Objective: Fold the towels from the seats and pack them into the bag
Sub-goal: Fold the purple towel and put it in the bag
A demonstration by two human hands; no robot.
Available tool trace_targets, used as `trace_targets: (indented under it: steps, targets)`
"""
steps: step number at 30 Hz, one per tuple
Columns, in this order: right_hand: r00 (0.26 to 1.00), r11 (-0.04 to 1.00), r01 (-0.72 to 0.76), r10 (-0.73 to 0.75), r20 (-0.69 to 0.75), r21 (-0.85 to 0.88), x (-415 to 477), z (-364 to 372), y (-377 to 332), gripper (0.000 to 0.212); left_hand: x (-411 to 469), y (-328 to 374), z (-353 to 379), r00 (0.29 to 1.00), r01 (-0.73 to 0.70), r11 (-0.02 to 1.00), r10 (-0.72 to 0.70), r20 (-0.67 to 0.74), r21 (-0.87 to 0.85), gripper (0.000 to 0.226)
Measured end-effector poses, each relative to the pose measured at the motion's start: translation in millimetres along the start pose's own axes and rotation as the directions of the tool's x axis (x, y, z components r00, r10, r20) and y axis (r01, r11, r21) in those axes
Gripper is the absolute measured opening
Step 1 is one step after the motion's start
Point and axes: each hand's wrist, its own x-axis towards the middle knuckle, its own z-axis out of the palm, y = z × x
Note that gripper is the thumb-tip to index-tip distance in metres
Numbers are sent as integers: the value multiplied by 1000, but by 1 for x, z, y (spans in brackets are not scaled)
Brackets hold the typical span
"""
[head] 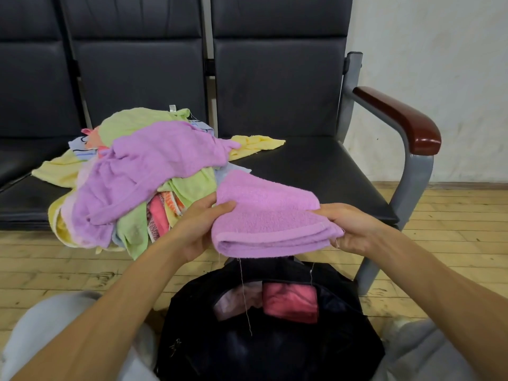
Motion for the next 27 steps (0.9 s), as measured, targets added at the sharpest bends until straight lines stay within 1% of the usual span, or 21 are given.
trace_targets:
  steps: [2,5,7,9,12,15,17,18,19,21,22,24,25,27]
  targets:
    - [999,999,34,-34,36,10,0,-1,-2,32,1,0,-1,1000,-7,1000,8,27,-14,33]
    - [986,995,99,-96,138,-15,0,-5,-6,43,3,0,-4,996,-36,999,36,80,-12,38]
    - [978,991,130,-130,164,9,0,-6,-9,43,5,0,-5,992,-54,998,55,117,-16,41]
    - [976,986,162,-164,145,30,-1,-6,-12,37,5,1,-5,991,-55,998,58,124,-35,42]
    - [982,982,181,-184,52,52,-3,-4,-17,24,7,0,-7,998,-28,999,31,58,-44,32]
    - [988,979,150,-154,19,136,0,-5,-15,29,10,-2,-8,999,27,993,-23,31,-118,24]
    - [994,992,108,-108,-8,70,3,-6,-13,32,10,-2,-7,997,60,991,-54,51,-122,14]
    - [996,996,86,-86,-5,11,3,-5,-13,35,10,-2,-5,996,60,993,-53,68,-100,10]
    - [998,997,68,-68,3,-40,3,-4,-12,36,10,-3,-4,995,45,997,-39,95,-61,11]
    - [999,992,28,-23,44,-124,3,-2,-10,27,10,-8,-3,991,1,1000,-2,131,12,19]
    - [999,990,16,-10,45,-143,3,-3,-10,22,12,-10,-3,992,-9,1000,5,125,28,26]
    - [1000,983,-8,12,19,-185,5,-8,-9,37,14,-15,-4,997,2,999,-6,74,47,45]
    - [1000,978,-29,30,2,-208,7,-10,-8,43,15,-16,-5,999,19,998,-22,43,64,50]
    - [998,972,-50,43,-36,-228,9,-11,-5,41,15,-20,-5,997,70,992,-71,3,107,42]
